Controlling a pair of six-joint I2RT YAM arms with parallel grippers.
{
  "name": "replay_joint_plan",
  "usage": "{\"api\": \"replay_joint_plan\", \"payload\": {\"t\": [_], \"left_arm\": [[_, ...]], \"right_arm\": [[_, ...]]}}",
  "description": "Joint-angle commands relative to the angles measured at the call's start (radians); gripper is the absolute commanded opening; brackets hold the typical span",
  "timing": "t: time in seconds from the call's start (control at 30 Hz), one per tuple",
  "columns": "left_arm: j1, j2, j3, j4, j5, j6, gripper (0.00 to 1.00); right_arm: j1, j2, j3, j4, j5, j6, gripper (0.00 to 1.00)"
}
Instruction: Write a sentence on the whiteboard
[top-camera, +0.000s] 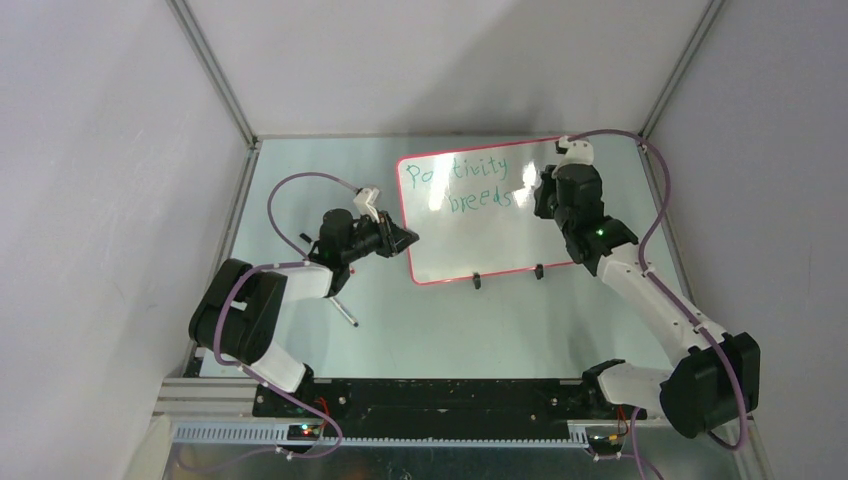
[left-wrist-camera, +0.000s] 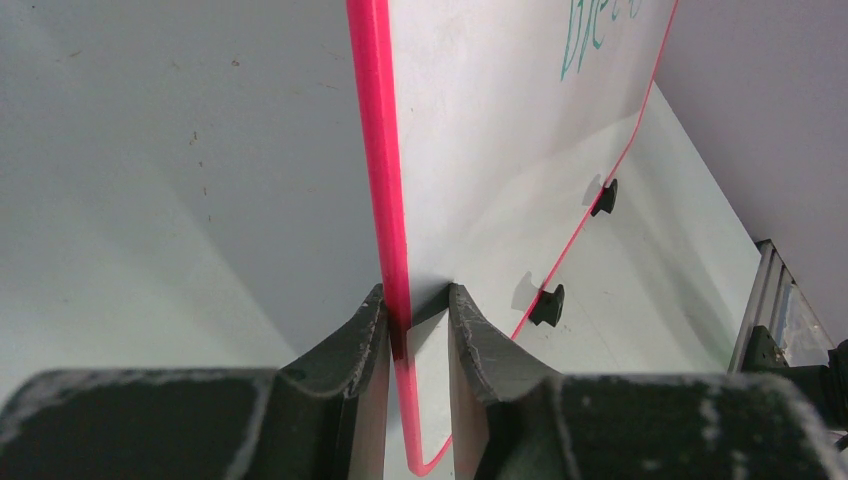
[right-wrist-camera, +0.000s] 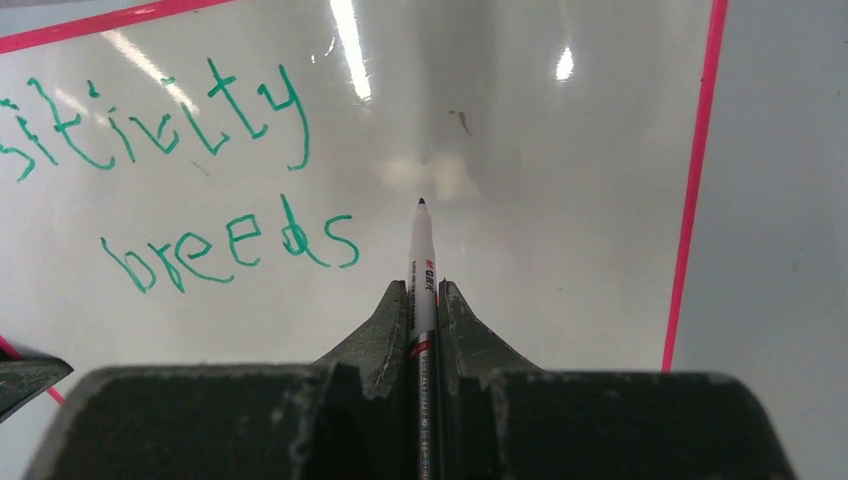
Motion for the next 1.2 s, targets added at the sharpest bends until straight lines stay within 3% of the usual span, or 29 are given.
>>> {"api": "replay_joint_plan", "payload": {"t": [0.0,1.0,1.17], "left_arm": [[-0.014,-0.024,0.021,0.008,-0.038,0.063,0.24],[-0.013,-0.026,0.019,0.010,-0.035,0.063,0.24],[-0.014,-0.026,0.018,0.011,-0.035,0.063,0.24]], "right_arm": [[-0.017,-0.011,0.001,0.054,0.016,0.007,0.00],[-0.070,0.062,0.028,0.046,-0.088,0.036,0.00],[-0.075,0.062,0.031,0.039,-0.026,0.060,0.00]]}}
